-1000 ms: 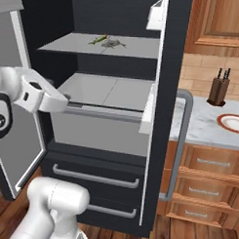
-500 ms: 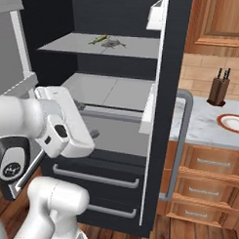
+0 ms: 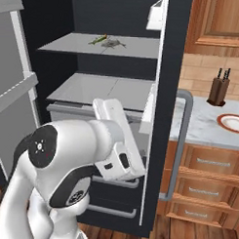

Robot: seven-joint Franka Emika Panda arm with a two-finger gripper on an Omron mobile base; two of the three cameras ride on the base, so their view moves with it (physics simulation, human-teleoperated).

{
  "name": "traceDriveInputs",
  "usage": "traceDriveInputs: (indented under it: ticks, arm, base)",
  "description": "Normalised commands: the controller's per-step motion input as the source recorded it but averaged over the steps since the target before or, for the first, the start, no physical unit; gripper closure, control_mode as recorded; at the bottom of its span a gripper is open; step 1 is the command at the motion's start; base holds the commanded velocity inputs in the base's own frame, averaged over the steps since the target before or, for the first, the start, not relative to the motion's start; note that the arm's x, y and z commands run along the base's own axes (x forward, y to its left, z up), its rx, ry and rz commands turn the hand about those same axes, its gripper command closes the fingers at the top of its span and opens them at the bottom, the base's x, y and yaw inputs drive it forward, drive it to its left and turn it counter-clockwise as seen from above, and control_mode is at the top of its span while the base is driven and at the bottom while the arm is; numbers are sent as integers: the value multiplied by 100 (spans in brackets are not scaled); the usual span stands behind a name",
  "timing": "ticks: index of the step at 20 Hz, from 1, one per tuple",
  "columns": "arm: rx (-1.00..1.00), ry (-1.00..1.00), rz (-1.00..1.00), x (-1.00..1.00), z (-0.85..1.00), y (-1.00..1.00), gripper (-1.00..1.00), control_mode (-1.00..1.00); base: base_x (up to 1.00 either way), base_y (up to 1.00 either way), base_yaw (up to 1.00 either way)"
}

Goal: Place the fish on the counter behind the older fish on the same shelf of the fridge to maintain FIFO order. Close the fridge door when finished.

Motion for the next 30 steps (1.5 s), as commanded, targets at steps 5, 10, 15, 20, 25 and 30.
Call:
traceDriveInputs:
  ticks: [5,10,15,20,25,30]
  arm:
    - [26,-15,4,12,-33,-95,-100,-100]
    - [26,-17,13,58,-52,-72,-100,-100]
    - [25,-17,16,57,-64,-67,-100,-100]
    - [14,0,22,71,-45,-39,-100,-100]
    - [16,-1,18,76,-37,-39,-100,-100]
    - [16,-2,19,53,-30,-41,-100,-100]
  base:
    - [0,0,0]
    - [0,0,0]
    - [0,0,0]
    - [0,0,0]
    - [0,0,0]
    - [0,0,0]
